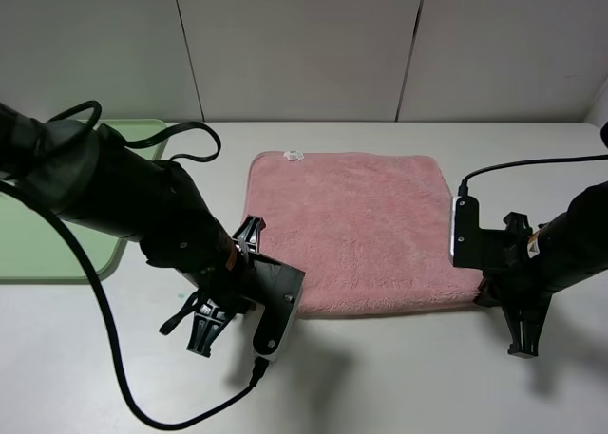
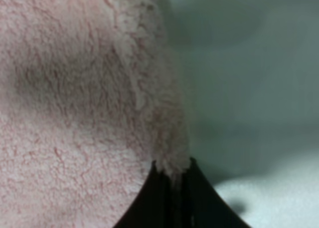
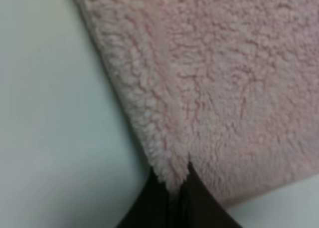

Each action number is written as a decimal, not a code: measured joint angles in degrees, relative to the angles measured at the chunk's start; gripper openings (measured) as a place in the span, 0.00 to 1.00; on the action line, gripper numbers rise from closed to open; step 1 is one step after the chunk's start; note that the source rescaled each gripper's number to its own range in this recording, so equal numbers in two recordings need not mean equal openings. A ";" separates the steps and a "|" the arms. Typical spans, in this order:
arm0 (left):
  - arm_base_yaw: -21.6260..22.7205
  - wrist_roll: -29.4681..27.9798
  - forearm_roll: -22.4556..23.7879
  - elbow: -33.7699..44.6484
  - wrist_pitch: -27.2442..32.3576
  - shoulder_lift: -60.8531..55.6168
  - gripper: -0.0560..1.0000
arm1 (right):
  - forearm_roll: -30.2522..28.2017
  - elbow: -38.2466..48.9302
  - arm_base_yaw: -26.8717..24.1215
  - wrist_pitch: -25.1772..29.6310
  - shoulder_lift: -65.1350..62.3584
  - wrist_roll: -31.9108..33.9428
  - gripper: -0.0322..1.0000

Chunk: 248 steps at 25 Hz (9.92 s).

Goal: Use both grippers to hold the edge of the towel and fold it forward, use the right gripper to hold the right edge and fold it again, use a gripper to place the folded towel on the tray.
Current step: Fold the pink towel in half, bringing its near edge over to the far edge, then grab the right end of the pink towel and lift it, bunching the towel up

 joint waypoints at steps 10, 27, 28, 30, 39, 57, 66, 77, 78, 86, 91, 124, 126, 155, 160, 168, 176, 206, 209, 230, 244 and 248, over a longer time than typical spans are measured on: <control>0.00 -0.51 -0.12 -0.67 5.27 -7.54 0.06 | 2.46 -2.00 0.00 5.68 -5.28 0.00 0.03; 0.00 -7.02 6.87 -12.14 20.04 -9.00 0.05 | 4.40 -4.12 0.00 10.80 -14.52 1.34 0.03; 0.00 -7.82 7.89 -12.51 20.32 -9.04 0.05 | 4.56 -4.95 0.00 11.74 -14.53 1.54 0.03; 0.00 -9.07 10.07 -12.90 20.54 -9.35 0.05 | 4.66 -6.95 0.00 13.64 -14.73 2.12 0.03; -0.05 -16.70 22.03 -13.26 20.46 -9.69 0.05 | 5.20 -15.78 0.00 19.13 -14.80 2.79 0.03; 1.79 -24.18 34.22 -20.57 19.89 -9.59 0.05 | 2.23 -23.43 0.00 20.30 -7.92 4.27 0.03; 8.05 -23.99 33.59 -21.07 14.65 -8.57 0.05 | 2.92 -28.77 0.00 18.67 -1.84 4.32 0.03; 11.32 -23.99 33.49 -27.94 14.70 1.09 0.05 | 2.78 -35.80 0.00 19.26 4.80 4.32 0.03; 11.63 -23.94 33.49 -28.51 14.70 1.52 0.05 | 2.71 -36.35 0.00 19.26 5.42 4.32 0.03; 13.18 -23.61 33.51 -31.61 14.03 4.83 0.05 | 1.24 -40.00 0.00 19.30 9.31 4.32 0.03; 14.46 -23.50 33.46 -33.01 12.66 7.44 0.05 | 0.88 -43.36 -0.25 19.24 12.44 4.32 0.03; 16.43 -22.66 33.63 -41.89 10.23 17.29 0.05 | 0.02 -47.30 -2.96 11.68 23.20 2.92 0.03; 16.43 -22.66 33.63 -41.89 10.23 17.29 0.05 | 0.02 -47.30 -2.96 11.45 23.20 2.92 0.03; 17.38 -22.64 35.85 -41.89 9.20 17.29 0.48 | -1.33 -47.30 -3.54 -3.34 23.20 9.85 0.70; 17.38 -22.64 35.90 -41.89 8.98 17.29 0.51 | -1.09 -47.30 -3.54 -4.58 23.20 11.31 0.87; 17.38 -22.64 35.84 -41.89 8.94 17.29 0.79 | -0.65 -47.30 -3.54 -4.58 23.20 16.37 1.00; 17.38 -26.45 35.84 -41.89 7.62 17.29 0.96 | -0.61 -47.30 -3.54 -4.52 23.20 19.68 1.00; 17.38 -28.06 35.66 -41.89 4.36 17.29 1.00 | 1.16 -47.25 -3.54 -4.81 23.20 19.80 1.00; 17.38 -28.06 35.66 -41.89 4.30 17.29 1.00 | 1.16 -47.25 -3.54 -4.81 23.20 19.80 1.00; 16.15 -30.29 35.52 -41.89 7.50 16.30 1.00 | 1.28 -47.25 -3.54 -4.81 23.20 19.80 1.00; 15.56 -50.12 25.78 -41.77 22.44 -2.03 1.00 | 1.32 -47.25 -3.54 -4.81 23.20 19.80 1.00; 15.56 -50.12 19.61 -39.01 24.23 -9.48 1.00 | 1.32 -47.25 -3.54 -4.81 23.20 19.80 1.00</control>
